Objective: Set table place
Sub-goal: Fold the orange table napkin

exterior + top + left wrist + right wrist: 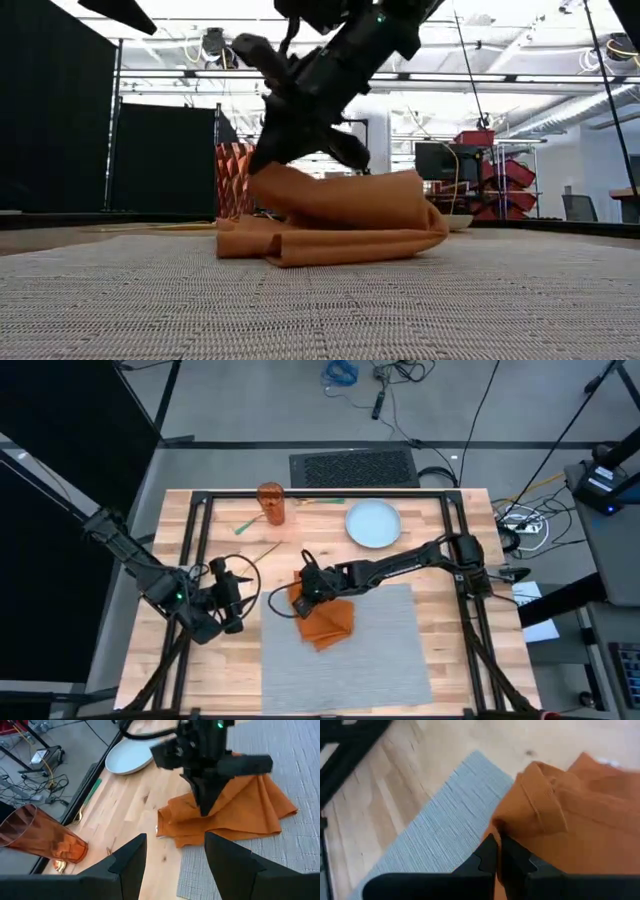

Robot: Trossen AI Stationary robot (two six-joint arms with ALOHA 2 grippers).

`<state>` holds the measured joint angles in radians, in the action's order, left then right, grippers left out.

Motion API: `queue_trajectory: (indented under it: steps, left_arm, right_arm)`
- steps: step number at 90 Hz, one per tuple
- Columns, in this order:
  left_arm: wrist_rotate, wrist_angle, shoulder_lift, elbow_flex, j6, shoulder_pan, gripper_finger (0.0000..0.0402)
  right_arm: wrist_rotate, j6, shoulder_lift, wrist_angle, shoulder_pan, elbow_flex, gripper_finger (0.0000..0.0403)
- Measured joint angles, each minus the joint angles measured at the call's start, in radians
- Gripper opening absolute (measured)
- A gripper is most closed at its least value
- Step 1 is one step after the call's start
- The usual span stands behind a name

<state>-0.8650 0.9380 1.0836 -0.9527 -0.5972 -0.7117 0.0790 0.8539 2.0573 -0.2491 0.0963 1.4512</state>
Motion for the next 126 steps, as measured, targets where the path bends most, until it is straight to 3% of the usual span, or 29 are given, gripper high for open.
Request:
queue_trajectory:
  steps: [21, 37, 74, 83, 100, 126]
  left_arm:
    - [-0.003, 0.008, 0.000, 0.000, -0.015, -0.003, 0.0184]
    - [-0.004, 0.055, 0.000, 0.000, -0.052, -0.003, 0.0184]
    - [-0.004, 0.052, 0.000, 0.000, -0.054, -0.002, 0.0184]
    - [-0.004, 0.052, 0.000, 0.000, -0.068, -0.002, 0.0184]
    - [-0.004, 0.035, 0.001, 0.013, -0.081, -0.001, 0.0184]
    - [-0.008, 0.003, 0.001, 0.024, -0.144, -0.001, 0.0184]
  right_arm:
    - [-0.052, -0.006, 0.029, 0.114, 0.022, -0.001, 0.0003]
    - [-0.052, -0.031, 0.017, 0.167, 0.032, -0.001, 0.0037]
    - [-0.023, -0.055, 0.017, -0.037, 0.026, -0.001, 0.0135]
    - [0.006, -0.098, 0.000, -0.107, 0.025, -0.001, 0.0138]
    - [0.184, -0.185, -0.074, -0.267, 0.051, -0.002, 0.0131]
    - [0.157, -0.186, -0.140, -0.352, 0.105, -0.079, 0.0130]
